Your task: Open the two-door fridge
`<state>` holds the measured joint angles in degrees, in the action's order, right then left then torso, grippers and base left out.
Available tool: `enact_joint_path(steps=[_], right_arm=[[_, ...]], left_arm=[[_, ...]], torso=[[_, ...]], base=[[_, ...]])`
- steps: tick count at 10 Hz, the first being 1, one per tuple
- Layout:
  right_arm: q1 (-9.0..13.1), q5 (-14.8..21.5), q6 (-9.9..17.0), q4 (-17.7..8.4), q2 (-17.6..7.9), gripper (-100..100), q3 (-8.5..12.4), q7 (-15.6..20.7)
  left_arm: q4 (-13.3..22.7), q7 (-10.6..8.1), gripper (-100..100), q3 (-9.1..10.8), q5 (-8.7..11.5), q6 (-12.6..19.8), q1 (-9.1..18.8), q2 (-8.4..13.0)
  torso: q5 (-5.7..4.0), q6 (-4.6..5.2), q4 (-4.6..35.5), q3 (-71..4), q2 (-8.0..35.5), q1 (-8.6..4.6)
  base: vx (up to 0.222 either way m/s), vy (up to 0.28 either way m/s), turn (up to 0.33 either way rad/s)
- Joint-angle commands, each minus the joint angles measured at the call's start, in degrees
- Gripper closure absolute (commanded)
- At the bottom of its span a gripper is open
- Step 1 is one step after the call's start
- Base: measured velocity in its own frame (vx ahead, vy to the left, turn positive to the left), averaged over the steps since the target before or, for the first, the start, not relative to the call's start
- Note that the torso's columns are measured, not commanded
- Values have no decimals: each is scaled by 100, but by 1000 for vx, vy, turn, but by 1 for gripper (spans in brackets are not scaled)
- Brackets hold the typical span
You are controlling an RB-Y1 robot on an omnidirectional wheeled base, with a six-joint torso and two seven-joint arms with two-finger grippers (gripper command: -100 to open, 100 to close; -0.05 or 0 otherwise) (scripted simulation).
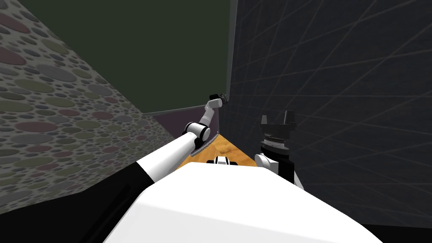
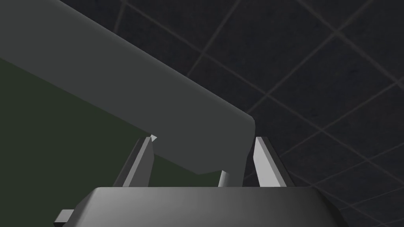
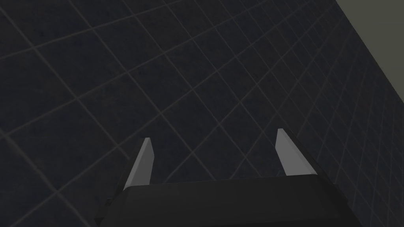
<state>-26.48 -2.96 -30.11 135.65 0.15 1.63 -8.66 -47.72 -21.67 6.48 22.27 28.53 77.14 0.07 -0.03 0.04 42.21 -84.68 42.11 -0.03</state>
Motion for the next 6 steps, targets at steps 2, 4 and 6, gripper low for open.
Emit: enact_joint_path(steps=[2,4,6], right_arm=[[2,0,1,-1,-1,0,1,0],[1,0,0,0,0,0,0,0],[1,0,1,-1,-1,0,1,0]], left_arm=[[-92,59,100,-173,221,53,-22,-85],[-167,107,100,-308,406,86,-37,-139],[-241,156,100,-444,591,118,-52,-193]], torso=[[2,5,-9,20,29,16],[2,-9,11,18,26,-4],[-1,10,14,28,42,2]], base=[[-222,196,-184],[-220,121,-171],[-260,144,-229]])
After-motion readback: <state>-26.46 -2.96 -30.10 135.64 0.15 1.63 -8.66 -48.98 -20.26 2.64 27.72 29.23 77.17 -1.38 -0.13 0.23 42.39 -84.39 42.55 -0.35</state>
